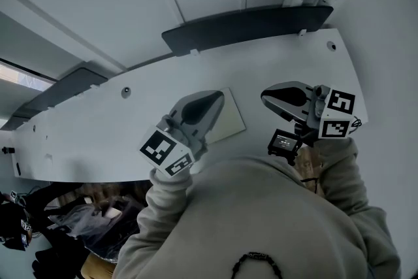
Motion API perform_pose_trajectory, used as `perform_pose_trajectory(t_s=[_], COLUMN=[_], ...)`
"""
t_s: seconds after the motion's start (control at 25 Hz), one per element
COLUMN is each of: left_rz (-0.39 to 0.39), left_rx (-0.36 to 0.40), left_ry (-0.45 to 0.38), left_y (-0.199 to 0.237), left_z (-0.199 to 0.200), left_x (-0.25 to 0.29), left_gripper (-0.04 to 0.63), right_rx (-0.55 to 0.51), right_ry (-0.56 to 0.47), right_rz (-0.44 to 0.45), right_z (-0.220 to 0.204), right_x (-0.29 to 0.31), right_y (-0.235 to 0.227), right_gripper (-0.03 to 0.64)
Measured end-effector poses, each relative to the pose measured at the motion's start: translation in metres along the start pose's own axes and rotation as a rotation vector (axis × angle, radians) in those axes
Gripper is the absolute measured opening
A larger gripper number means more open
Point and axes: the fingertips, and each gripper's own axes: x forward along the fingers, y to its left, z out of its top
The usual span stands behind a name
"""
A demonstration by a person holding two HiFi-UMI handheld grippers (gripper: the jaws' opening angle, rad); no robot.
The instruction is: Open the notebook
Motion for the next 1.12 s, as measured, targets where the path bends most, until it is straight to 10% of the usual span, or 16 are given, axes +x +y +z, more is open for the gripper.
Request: perform_pose_trajectory(t_s=[1.12], left_rz=[0.001], left_rx=[0.02], left_ry=[0.007], left_y=[-0.005], left_z=[-0.002], left_x=[-0.02], left_gripper=[-0.003], right_rx=[-0.041], right_ry=[-0.011], right_rz=[-0.009], right_z=[0.003], right_x=[0.015], right_y=[0.015], right_gripper=[0.02])
